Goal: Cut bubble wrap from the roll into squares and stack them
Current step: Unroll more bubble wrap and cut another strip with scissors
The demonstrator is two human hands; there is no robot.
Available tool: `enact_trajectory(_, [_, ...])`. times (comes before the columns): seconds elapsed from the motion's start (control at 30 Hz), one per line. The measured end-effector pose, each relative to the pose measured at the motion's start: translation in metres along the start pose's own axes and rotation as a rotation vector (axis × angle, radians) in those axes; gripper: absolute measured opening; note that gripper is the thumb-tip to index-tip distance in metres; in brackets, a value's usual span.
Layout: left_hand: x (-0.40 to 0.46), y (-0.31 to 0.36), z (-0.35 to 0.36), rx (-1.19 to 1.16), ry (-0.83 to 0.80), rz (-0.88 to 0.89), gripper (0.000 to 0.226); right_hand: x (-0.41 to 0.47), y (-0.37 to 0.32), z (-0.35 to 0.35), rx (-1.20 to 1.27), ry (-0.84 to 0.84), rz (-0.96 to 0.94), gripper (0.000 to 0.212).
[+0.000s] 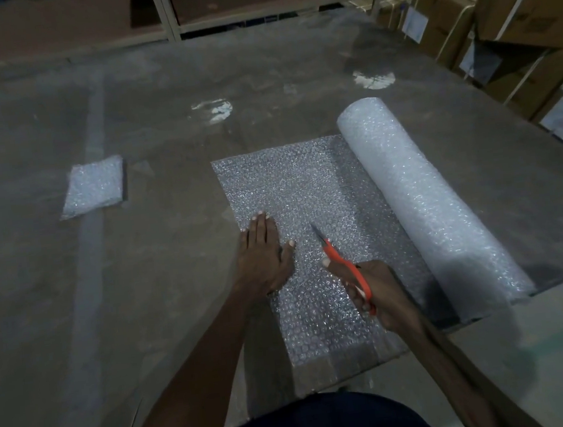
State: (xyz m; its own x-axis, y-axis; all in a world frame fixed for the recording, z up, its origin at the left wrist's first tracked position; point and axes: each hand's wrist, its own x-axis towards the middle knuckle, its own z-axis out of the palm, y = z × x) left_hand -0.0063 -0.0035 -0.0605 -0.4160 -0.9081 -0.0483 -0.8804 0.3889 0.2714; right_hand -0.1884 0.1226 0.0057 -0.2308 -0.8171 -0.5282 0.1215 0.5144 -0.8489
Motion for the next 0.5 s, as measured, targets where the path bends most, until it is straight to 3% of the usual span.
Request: enact_trajectory(0.5, [0.000,-0.001,0.001,0.010,-0.013,-0.008,0.080,0.011,-0.006,0.000,-0.024,-0.020,0.011,0.043])
